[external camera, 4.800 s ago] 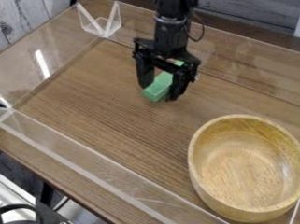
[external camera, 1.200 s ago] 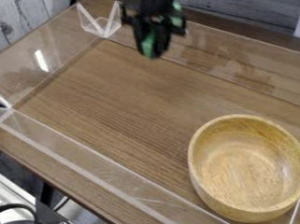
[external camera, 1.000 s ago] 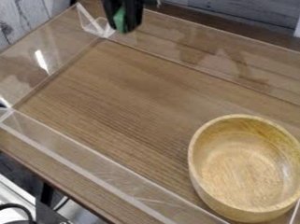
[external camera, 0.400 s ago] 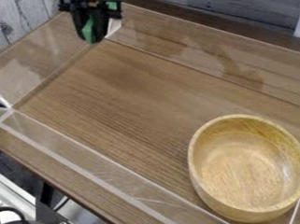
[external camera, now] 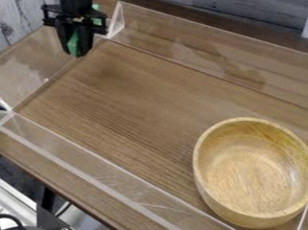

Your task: Put the green block in the brown bowl

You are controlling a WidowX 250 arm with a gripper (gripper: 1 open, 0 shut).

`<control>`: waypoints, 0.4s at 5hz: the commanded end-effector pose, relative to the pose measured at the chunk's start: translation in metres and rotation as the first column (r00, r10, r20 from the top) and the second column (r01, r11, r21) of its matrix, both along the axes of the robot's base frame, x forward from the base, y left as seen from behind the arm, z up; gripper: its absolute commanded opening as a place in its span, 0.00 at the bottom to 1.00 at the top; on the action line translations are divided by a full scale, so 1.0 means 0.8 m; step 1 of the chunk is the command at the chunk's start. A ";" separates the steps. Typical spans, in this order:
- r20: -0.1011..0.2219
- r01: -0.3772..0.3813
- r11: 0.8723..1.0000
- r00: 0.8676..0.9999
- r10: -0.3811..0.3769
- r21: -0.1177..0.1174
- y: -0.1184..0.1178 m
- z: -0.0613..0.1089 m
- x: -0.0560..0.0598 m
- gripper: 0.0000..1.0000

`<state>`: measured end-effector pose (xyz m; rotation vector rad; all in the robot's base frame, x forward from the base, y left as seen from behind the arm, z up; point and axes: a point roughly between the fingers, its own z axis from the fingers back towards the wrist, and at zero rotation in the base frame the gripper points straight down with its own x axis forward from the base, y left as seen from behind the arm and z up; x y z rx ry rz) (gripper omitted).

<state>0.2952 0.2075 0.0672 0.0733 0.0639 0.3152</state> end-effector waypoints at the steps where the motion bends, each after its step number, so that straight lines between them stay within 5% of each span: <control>1: 0.028 -0.040 0.998 0.999 0.039 0.039 0.008 0.007 -0.003 0.00; 2: 0.016 -0.062 0.997 0.998 0.062 0.050 0.011 -0.007 -0.007 0.00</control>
